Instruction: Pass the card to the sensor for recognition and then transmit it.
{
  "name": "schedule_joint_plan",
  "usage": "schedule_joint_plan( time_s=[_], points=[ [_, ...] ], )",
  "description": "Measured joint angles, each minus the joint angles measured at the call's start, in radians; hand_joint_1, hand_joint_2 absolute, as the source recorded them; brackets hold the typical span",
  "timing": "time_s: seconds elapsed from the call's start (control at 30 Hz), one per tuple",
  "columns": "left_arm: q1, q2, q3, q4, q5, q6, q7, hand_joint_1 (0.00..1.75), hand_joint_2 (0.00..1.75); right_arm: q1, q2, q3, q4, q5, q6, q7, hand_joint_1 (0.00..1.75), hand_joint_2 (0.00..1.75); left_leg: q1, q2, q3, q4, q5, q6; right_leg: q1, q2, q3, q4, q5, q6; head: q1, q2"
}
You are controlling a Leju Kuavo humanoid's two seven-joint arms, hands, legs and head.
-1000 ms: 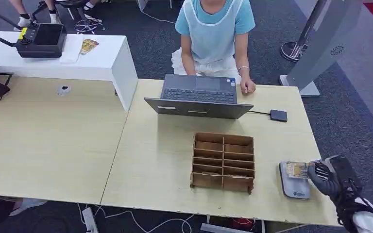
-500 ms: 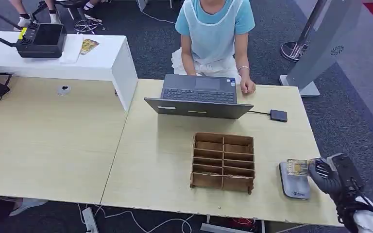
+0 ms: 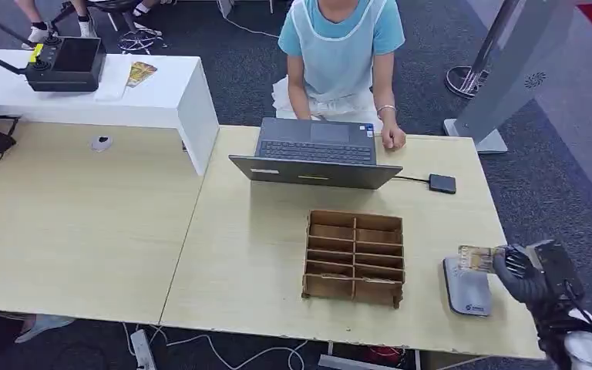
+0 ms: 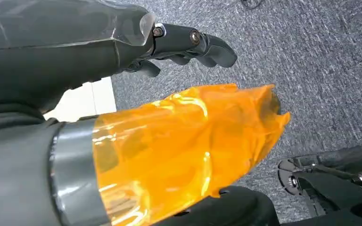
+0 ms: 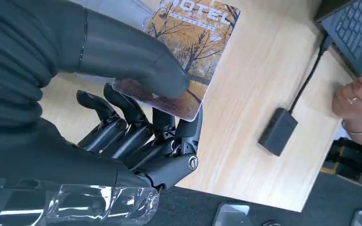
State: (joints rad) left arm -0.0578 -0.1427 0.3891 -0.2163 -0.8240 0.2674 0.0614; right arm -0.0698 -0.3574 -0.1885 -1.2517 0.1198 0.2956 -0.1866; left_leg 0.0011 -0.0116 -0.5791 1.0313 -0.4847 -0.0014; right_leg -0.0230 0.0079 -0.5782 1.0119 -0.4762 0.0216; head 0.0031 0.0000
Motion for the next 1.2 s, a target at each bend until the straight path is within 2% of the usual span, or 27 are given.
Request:
schedule_joint_plan(
  time_s=[0.17, 0.3, 0.53, 1.03, 1.2],
  points=[
    [0.000, 0.000, 0.000, 0.000, 0.000, 0.003, 0.000, 0.00, 0.00, -0.010, 0.025, -0.003, -0.069, 0.029, -0.021, -0.049, 1.75, 1.75, 0.000, 0.000, 0.000, 0.000, 0.000, 0.000, 0.000, 0.000, 0.000, 0.000, 0.000, 0.000, 0.000, 0.000],
    [0.000, -0.002, 0.000, 0.000, 0.000, 0.006, 0.000, 0.00, 0.00, -0.032, 0.066, 0.007, -0.173, 0.059, -0.030, -0.041, 1.75, 1.75, 0.000, 0.000, 0.000, 0.000, 0.000, 0.000, 0.000, 0.000, 0.000, 0.000, 0.000, 0.000, 0.000, 0.000],
    [0.001, -0.006, 0.001, 0.000, 0.000, 0.012, 0.000, 0.00, 0.00, -0.051, 0.106, 0.036, -0.280, 0.092, -0.055, -0.047, 1.75, 1.75, 0.000, 0.000, 0.000, 0.000, 0.000, 0.000, 0.000, 0.000, 0.000, 0.001, 0.000, 0.000, 0.000, 0.000],
    [0.001, -0.006, 0.002, 0.000, 0.000, 0.012, 0.000, 0.00, 0.00, -0.058, 0.135, 0.056, -0.334, 0.103, -0.066, -0.051, 1.75, 1.75, 0.000, 0.000, 0.000, 0.000, 0.000, 0.000, 0.000, 0.000, 0.000, 0.000, 0.000, 0.000, 0.000, 0.000],
    [0.002, -0.006, 0.003, 0.000, 0.000, 0.015, 0.000, 0.00, 0.00, -0.065, 0.156, 0.070, -0.367, 0.236, -0.139, -0.070, 1.75, 1.75, 0.000, 0.000, -0.001, 0.000, 0.000, 0.000, 0.000, 0.000, 0.000, 0.001, 0.000, 0.000, 0.000, 0.000]
  ],
)
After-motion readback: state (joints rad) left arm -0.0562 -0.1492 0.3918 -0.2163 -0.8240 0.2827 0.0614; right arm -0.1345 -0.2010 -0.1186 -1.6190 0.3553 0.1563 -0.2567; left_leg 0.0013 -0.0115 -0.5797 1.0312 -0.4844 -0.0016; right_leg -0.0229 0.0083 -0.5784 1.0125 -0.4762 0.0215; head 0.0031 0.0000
